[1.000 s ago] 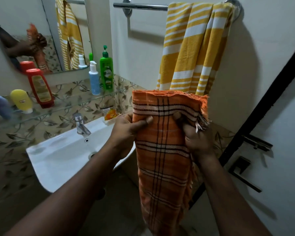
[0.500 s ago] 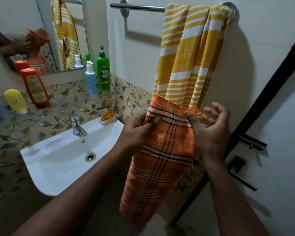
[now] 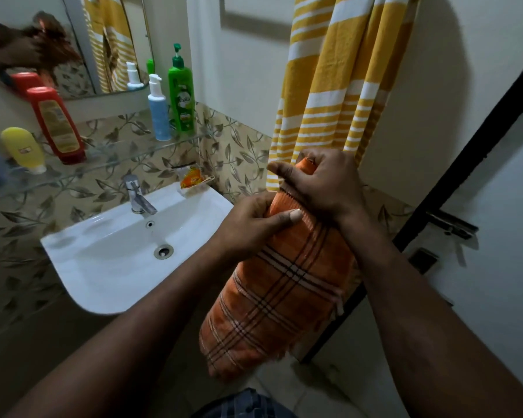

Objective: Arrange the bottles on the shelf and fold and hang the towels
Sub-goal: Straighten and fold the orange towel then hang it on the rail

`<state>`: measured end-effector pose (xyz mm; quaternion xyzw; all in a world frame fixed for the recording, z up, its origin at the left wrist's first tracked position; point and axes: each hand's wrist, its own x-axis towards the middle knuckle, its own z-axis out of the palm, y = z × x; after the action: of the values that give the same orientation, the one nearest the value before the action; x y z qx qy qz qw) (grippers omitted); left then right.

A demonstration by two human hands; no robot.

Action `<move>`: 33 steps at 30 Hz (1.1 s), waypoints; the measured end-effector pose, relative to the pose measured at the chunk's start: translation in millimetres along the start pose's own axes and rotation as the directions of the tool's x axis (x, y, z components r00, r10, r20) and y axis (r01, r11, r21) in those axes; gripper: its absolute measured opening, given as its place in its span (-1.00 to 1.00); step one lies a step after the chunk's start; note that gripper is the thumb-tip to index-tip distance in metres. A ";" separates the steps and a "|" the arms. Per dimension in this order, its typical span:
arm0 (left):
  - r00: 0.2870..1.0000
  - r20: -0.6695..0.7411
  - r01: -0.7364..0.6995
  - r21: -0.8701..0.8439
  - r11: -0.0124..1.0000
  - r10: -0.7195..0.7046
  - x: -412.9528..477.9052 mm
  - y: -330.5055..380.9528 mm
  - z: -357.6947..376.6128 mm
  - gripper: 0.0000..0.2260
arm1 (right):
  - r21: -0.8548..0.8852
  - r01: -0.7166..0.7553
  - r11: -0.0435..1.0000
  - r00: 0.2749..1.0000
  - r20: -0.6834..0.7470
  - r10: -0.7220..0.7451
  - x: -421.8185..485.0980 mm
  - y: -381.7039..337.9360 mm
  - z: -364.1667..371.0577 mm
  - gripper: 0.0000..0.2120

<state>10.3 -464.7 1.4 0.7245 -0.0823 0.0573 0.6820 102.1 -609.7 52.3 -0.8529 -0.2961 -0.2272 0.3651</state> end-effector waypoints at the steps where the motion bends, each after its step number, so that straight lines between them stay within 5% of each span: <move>1: 0.999 0.022 0.033 -0.004 0.999 -0.032 -4.7 -3.2 -0.5 -0.81 | -0.008 0.010 1.000 1.000 -0.028 -0.010 5.0 -3.6 -1.6 -0.40; 8: 0.969 0.145 0.210 -0.046 0.977 -0.202 -39.8 -44.0 -6.4 -0.75 | -0.113 0.008 0.994 0.991 -0.129 -0.022 46.7 0.5 -18.1 -0.36; 16: 0.985 0.068 0.154 0.107 0.982 -0.161 -31.8 -38.0 -10.5 -0.82 | -0.395 -0.049 0.917 0.989 -0.147 -0.011 36.0 19.9 -6.1 -0.37; 18: 0.985 0.092 0.127 0.188 0.974 -0.147 -25.6 -32.2 -12.3 -0.88 | -0.281 0.187 0.941 0.972 -0.083 -0.218 23.2 10.2 3.6 -0.31; 20: 0.985 0.115 0.100 0.235 0.967 -0.130 -19.2 -28.6 -13.7 -0.85 | -0.012 0.384 0.923 0.911 0.166 -0.377 4.2 3.7 21.7 -0.43; 23: 0.986 0.118 0.091 0.199 0.976 -0.116 -15.9 -25.2 -19.7 -0.84 | 0.178 0.203 0.963 0.845 0.465 -0.264 -20.2 12.6 46.6 -0.30; 25: 0.982 0.126 0.119 0.163 0.979 -0.140 -17.8 -20.6 -25.5 -0.86 | 0.269 0.003 0.963 0.856 0.498 -0.141 -29.8 23.1 56.2 -0.27; 29: 0.972 0.139 0.179 0.071 0.981 -0.188 -23.4 -18.3 -35.3 -0.86 | 0.428 -0.166 0.888 0.839 0.535 -0.101 -34.3 30.9 63.5 -0.27; 33: 0.910 0.284 0.313 0.014 0.950 -0.303 -33.5 -27.7 -38.4 -0.83 | 0.425 -0.104 0.899 0.849 0.509 -0.142 -13.8 24.6 51.2 -0.31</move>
<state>-16.0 -423.4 -29.9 0.7180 -0.0643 -0.1560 0.6752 117.4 -589.2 -0.3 -0.7750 -0.4367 0.0845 0.4488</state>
